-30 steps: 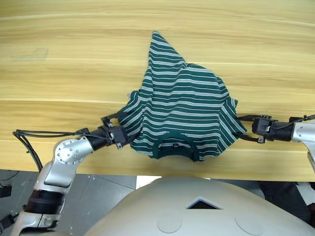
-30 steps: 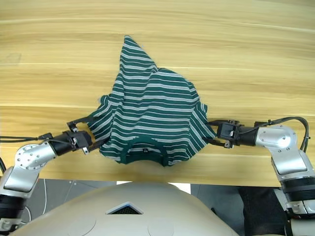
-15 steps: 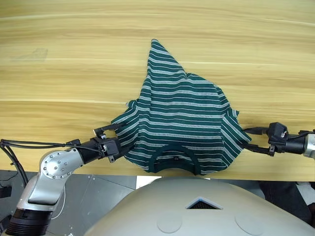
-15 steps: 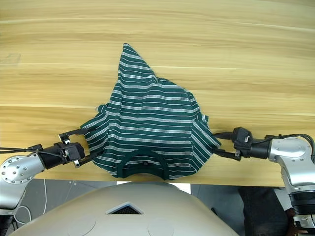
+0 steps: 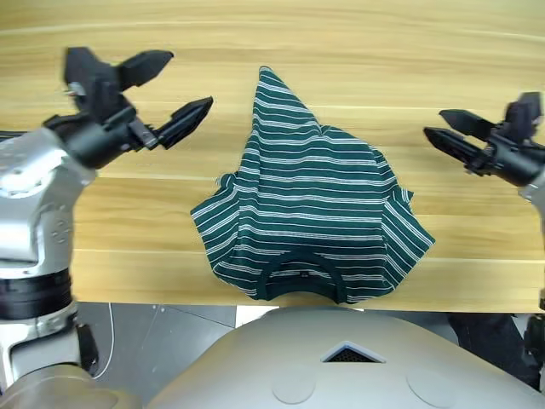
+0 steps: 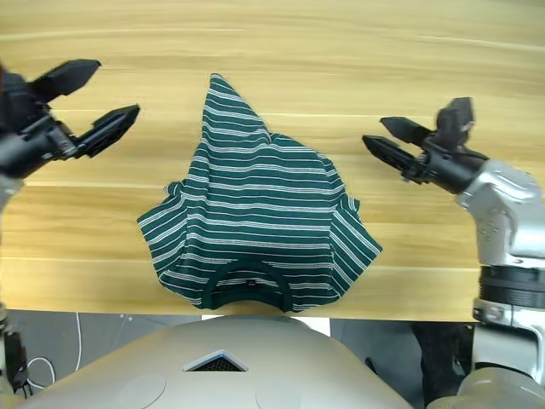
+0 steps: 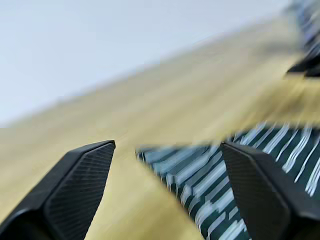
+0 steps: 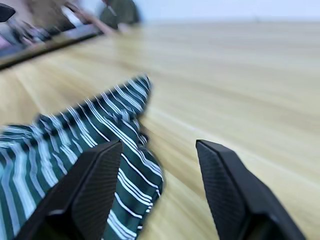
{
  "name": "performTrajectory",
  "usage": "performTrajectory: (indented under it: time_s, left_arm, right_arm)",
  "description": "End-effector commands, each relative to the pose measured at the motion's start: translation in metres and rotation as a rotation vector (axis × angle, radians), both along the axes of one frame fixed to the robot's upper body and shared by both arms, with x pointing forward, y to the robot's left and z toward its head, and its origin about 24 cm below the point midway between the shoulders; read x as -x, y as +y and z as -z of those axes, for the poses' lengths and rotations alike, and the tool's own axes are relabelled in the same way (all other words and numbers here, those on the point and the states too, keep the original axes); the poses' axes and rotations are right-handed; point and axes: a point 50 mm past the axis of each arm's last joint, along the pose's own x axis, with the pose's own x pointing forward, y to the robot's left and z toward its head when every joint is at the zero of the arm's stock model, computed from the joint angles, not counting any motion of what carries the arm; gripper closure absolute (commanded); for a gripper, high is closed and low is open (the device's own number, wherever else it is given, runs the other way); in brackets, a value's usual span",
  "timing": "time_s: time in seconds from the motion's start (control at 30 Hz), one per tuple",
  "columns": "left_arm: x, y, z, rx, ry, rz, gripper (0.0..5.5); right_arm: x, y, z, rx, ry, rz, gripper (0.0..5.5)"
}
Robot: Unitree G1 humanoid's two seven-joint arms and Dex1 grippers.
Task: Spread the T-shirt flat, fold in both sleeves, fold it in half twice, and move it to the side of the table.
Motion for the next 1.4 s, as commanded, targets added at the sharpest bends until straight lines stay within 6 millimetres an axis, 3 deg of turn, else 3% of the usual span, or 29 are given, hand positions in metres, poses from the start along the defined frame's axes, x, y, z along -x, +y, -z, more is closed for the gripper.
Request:
performTrajectory:
  time_s: [0.03,0.17,0.3,0.47,0.63,0.8,1.2,1.4]
  left_arm:
    - [-0.008,-0.017,0.020,-0.114,0.045,0.040,1.56]
    - [-0.021,-0.036,0.036,-0.194,0.046,0.080,1.56]
    - [-0.017,-0.052,0.046,-0.237,0.034,0.164,1.56]
    - [-0.014,-0.048,0.060,-0.263,0.043,0.154,1.56]
    - [-0.009,-0.046,0.068,-0.254,0.064,0.149,1.56]
    - [-0.009,-0.042,0.074,-0.260,0.076,0.138,1.56]
    - [-0.014,-0.037,0.114,-0.312,0.153,0.095,1.56]
    - [-0.009,-0.042,0.117,-0.290,0.156,0.107,1.54]
  right_arm:
    - [-0.009,0.021,0.000,0.078,0.007,-0.033,2.78]
    - [-0.014,0.038,0.012,0.160,0.016,-0.103,2.78]
    - [-0.013,0.038,0.029,0.238,0.039,-0.114,2.78]
    - [-0.011,0.030,0.048,0.312,0.063,-0.091,2.78]
    - [-0.019,0.017,0.051,0.341,0.050,-0.034,2.78]
    - [-0.015,0.020,0.059,0.359,0.060,-0.058,2.78]
    - [-0.006,0.022,0.066,0.374,0.076,-0.122,2.78]
    - [-0.006,0.020,0.067,0.387,0.070,-0.117,3.80]
